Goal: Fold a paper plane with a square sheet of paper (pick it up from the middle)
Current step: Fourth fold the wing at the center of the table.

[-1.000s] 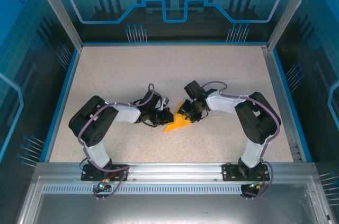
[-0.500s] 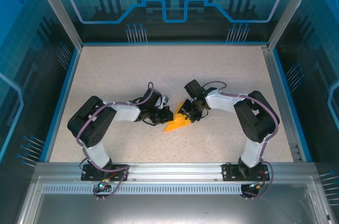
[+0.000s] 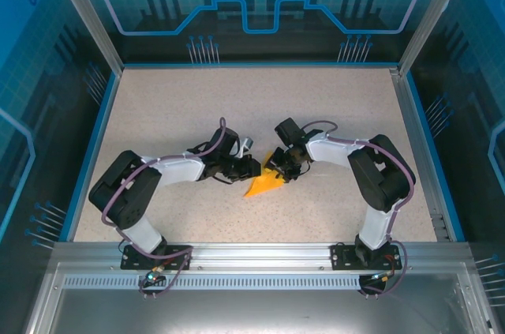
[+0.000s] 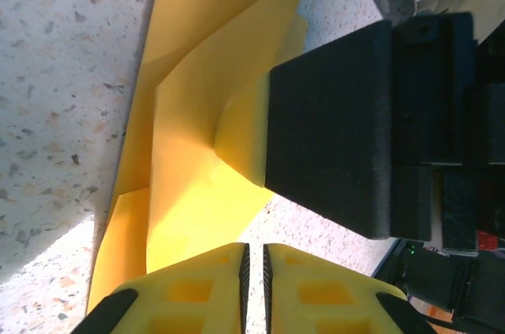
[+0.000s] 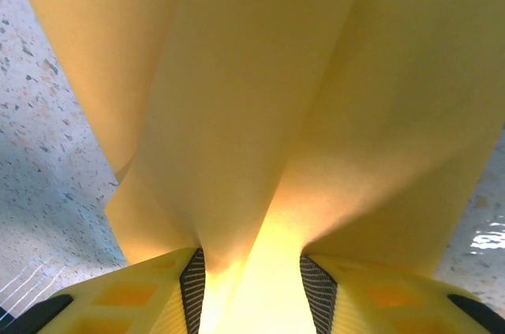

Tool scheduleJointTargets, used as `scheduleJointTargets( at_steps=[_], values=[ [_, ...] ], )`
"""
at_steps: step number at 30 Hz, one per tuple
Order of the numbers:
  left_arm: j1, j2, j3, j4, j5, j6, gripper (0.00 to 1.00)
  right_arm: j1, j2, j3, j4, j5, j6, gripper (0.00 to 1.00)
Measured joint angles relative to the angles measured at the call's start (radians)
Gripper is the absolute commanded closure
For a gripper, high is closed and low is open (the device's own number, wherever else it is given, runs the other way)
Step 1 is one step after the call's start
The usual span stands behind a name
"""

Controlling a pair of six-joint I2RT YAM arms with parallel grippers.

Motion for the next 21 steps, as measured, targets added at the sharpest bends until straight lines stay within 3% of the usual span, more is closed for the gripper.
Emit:
scheduleJointTargets(
  at_steps=[21],
  values=[
    [-0.01, 0.122, 0.086, -0.087, -0.011, 0.044, 0.86, 0.0, 0.005, 0.005, -0.003, -0.003, 0.011, 0.56]
  ],
)
